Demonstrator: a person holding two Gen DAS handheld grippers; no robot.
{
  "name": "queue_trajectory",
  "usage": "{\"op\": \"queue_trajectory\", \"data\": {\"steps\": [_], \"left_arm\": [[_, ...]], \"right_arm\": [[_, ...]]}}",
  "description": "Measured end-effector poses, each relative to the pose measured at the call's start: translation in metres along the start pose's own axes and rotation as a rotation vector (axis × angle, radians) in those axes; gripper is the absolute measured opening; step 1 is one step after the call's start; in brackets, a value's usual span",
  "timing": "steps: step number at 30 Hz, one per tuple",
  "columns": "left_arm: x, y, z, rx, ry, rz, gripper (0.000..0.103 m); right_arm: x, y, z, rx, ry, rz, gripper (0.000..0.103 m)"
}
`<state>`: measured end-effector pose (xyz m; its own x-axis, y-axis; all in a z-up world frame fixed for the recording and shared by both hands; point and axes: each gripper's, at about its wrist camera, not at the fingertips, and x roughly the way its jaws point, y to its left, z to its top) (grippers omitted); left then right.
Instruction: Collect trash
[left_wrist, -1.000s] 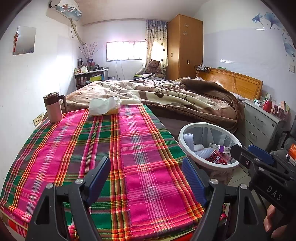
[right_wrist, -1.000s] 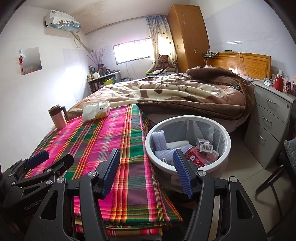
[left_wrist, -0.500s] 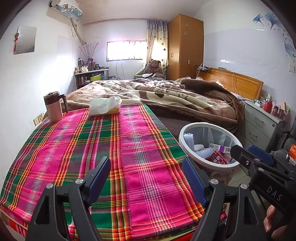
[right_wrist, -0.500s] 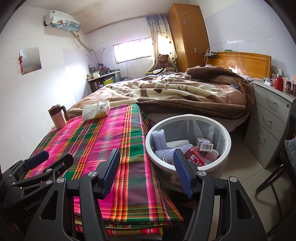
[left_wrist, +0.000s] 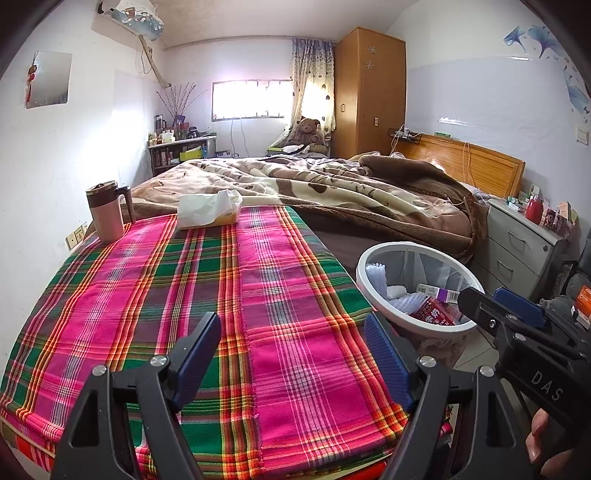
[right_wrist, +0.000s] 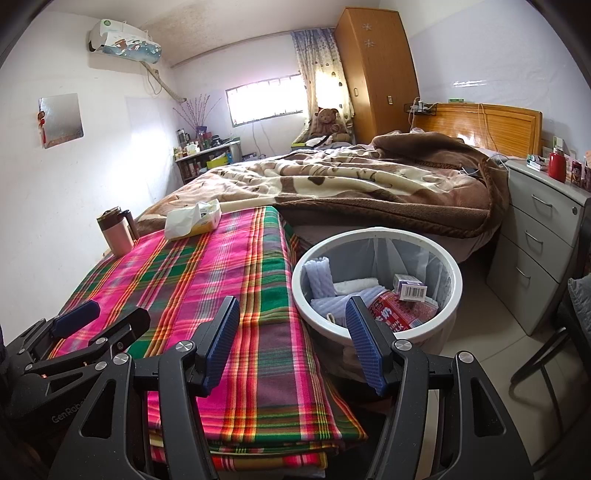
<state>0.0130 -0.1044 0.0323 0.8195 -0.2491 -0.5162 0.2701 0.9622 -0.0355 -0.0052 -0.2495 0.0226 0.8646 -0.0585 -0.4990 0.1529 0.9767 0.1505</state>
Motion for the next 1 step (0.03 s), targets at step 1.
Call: {"op": "queue_trajectory", "data": {"steps": [1], "left_arm": [[0.0,0.0003,-0.0001,-0.001,0.001,0.001,0.081]], "right_arm": [[0.0,0.0,0.0,0.0,0.0,0.0,0.061]]}}
